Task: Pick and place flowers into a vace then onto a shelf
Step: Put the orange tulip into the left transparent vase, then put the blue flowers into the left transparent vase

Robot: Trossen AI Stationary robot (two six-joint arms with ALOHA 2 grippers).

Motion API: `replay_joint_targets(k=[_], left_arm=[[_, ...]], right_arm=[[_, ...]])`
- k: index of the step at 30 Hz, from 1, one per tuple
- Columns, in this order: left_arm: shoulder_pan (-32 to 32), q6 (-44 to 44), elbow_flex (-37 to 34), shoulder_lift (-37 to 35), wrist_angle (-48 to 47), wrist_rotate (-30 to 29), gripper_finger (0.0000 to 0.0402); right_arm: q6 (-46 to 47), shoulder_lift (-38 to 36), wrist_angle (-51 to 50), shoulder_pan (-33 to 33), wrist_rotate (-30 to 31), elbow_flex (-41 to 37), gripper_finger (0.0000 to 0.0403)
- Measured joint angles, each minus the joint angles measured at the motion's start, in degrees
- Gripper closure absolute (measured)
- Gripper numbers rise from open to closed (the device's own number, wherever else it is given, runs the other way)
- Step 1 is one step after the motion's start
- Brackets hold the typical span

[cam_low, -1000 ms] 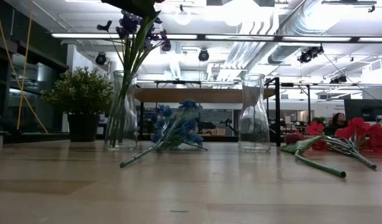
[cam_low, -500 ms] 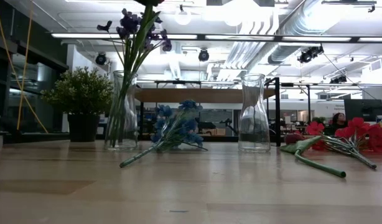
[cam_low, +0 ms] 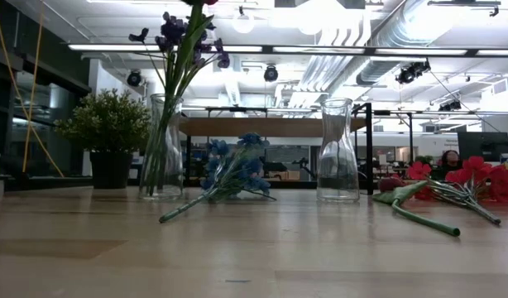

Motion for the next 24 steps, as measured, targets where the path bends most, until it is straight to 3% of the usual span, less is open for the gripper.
replay_joint_targets(k=[13, 24], left_arm=[[-6.34, -0.19, 9.75, 0.0, -8.15, -0.03, 0.0272], [-12.3, -1.75, 19.52, 0.0, -12.87, 2.1, 0.0272]], right_arm=[[-0.1, 0.0, -0.07, 0.0, 0.98, 0.0, 0.0308], [15.74, 1.87, -4.56, 0.0, -7.26, 0.0, 0.0308]])
